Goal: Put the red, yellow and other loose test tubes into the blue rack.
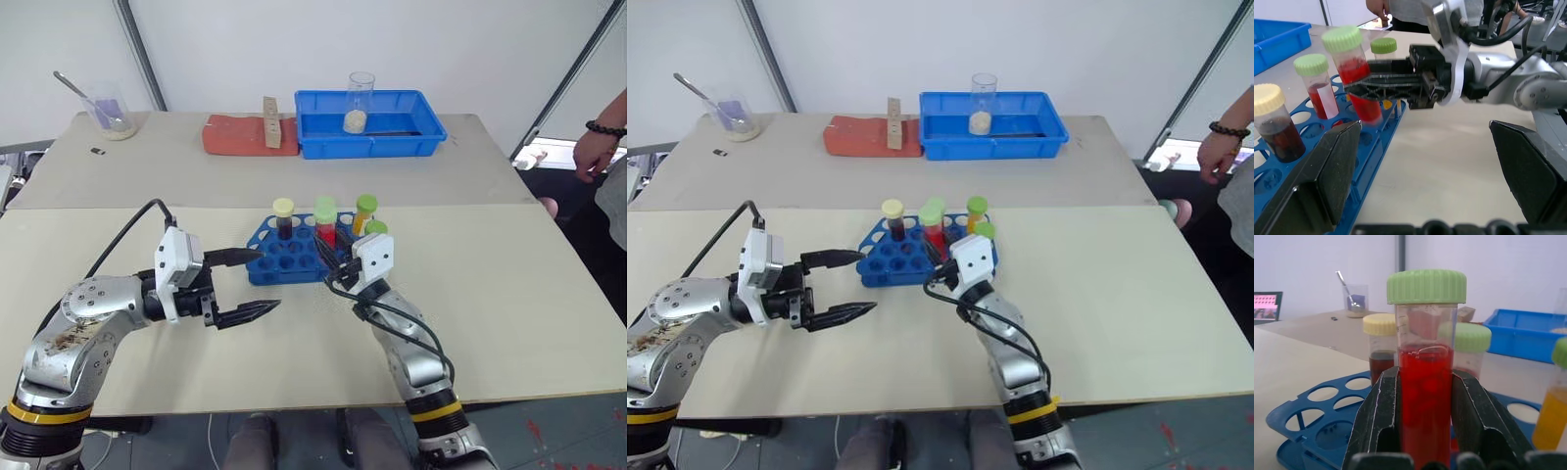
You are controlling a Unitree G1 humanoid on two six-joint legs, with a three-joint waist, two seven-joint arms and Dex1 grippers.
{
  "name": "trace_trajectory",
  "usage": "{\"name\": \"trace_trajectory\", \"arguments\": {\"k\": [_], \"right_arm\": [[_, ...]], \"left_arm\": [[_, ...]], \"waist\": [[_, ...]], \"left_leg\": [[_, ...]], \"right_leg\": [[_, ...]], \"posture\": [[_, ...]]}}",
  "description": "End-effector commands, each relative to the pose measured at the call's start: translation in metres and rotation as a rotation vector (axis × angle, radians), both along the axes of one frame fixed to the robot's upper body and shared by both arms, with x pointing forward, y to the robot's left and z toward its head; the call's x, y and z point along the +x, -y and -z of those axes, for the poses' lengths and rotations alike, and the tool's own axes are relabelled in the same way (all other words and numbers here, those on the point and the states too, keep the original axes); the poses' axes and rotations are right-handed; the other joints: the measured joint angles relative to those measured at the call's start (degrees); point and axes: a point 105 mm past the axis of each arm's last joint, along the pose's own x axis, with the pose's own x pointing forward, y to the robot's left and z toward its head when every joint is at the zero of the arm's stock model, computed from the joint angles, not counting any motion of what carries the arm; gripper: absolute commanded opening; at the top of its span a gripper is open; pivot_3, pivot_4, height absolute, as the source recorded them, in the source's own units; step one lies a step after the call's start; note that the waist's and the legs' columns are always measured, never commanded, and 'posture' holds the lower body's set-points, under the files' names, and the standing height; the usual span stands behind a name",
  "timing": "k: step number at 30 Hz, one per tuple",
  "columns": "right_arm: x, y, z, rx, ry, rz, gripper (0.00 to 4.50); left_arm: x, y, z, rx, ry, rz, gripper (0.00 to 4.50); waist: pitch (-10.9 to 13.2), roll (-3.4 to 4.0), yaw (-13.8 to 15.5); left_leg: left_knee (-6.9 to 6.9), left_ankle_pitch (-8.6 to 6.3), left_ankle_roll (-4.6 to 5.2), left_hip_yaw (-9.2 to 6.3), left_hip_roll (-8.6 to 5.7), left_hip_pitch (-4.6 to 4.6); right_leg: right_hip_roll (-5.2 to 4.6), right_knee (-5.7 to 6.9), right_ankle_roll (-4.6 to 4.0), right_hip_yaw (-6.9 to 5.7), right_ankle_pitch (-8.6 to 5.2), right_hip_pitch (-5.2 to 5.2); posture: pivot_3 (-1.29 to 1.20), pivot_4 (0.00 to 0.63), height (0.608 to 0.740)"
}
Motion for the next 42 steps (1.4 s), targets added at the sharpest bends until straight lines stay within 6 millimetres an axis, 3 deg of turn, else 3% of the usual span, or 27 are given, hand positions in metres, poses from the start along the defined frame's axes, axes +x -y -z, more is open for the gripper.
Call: {"name": "trace_trajectory", "arguments": {"k": [1, 7, 9, 15, 17, 21, 25, 29, 36, 42], "right_arm": [[-0.001, 0.008, -0.005, 0.039, 0.033, 0.039, 0.98], [-0.007, 0.009, 0.002, 0.039, 0.013, 0.014, 0.98], [-0.008, 0.010, 0.003, 0.044, 0.007, 0.009, 2.04], [-0.018, 0.011, 0.006, -0.070, -0.005, -0.048, 4.08], [-0.024, 0.016, 0.007, -0.121, -0.015, -0.076, 4.08], [-0.046, 0.028, 0.004, -0.209, -0.088, -0.213, 4.08], [-0.078, 0.026, -0.013, -0.392, -0.099, -0.538, 4.08], [-0.088, 0.024, -0.024, -0.491, -0.118, -0.705, 4.08], [-0.102, 0.013, -0.034, -0.554, -0.143, -0.879, 4.08], [-0.099, 0.010, -0.031, -0.535, -0.165, -0.836, 4.08]], "left_arm": [[0.000, 0.005, -0.009, -0.024, 0.027, 0.002, 4.50], [0.003, 0.006, -0.011, -0.030, 0.018, -0.025, 4.50], [0.005, 0.005, -0.012, -0.030, 0.026, -0.036, 4.50], [0.014, -0.004, -0.015, 0.047, 0.044, -0.114, 4.50], [0.016, -0.013, -0.017, 0.102, 0.050, -0.155, 4.50], [0.023, -0.054, -0.011, 0.396, -0.008, -0.289, 4.50], [0.015, -0.098, -0.011, 0.688, -0.107, -0.319, 4.50], [0.015, -0.124, -0.001, 0.808, -0.198, -0.364, 4.50], [0.025, -0.130, 0.020, 0.846, -0.314, -0.398, 4.50], [0.047, -0.134, 0.034, 0.882, -0.320, -0.410, 4.50]], "waist": [[0.00, 0.00, 0.04], [0.00, 0.00, 0.04], [0.00, 0.00, 0.09], [0.00, 0.00, 0.05], [0.00, 0.00, 0.08], [0.01, -0.01, 0.05], [0.04, -0.03, -0.03], [0.05, -0.03, 0.23], [0.06, -0.10, 0.85], [0.06, -0.14, 1.72]], "left_leg": [[0.00, 0.00, 0.00, 0.00, 0.00, 0.00], [0.00, 0.00, 0.00, -0.01, -0.01, 0.00], [0.00, 0.00, 0.00, -0.02, -0.01, 0.00], [0.00, 0.00, 0.00, -0.01, -0.01, 0.00], [-0.02, 0.00, 0.00, -0.02, 0.00, 0.01], [-0.08, 0.00, 0.00, -0.01, 0.00, 0.03], [-0.12, 0.00, 0.00, 0.12, 0.02, 0.14], [-0.39, 0.00, -0.01, 0.20, 0.02, 0.39], [-0.51, 0.00, 0.00, 0.16, 0.02, 0.18], [-0.50, 0.00, 0.00, 0.16, -0.04, 0.08]], "right_leg": [[0.00, 0.00, 0.00, 0.00, 0.00, 0.00], [-0.01, -0.01, 0.04, 0.01, 0.02, 0.01], [-0.01, 0.01, 0.03, 0.00, 0.01, 0.01], [-0.01, 0.00, 0.03, 0.01, 0.00, 0.01], [0.01, 0.02, 0.04, 0.00, -0.02, 0.00], [0.01, 0.01, -0.11, 0.00, -0.14, -0.02], [-0.02, 0.03, -0.37, 0.00, -0.31, -0.04], [-0.03, 0.01, -0.52, -0.01, -0.40, 0.02], [0.03, 0.02, -0.56, -0.05, -0.53, -0.10], [0.01, 0.01, -0.43, -0.03, -0.50, -0.14]], "posture": [[0.00, 0.150, 0.740], [0.00, 0.150, 0.740], [0.00, 0.150, 0.740], [0.00, 0.150, 0.740], [0.00, 0.150, 0.740], [0.00, 0.150, 0.740], [0.00, 0.150, 0.740], [0.00, 0.150, 0.740], [0.00, 0.150, 0.740], [0.00, 0.150, 0.740]]}}
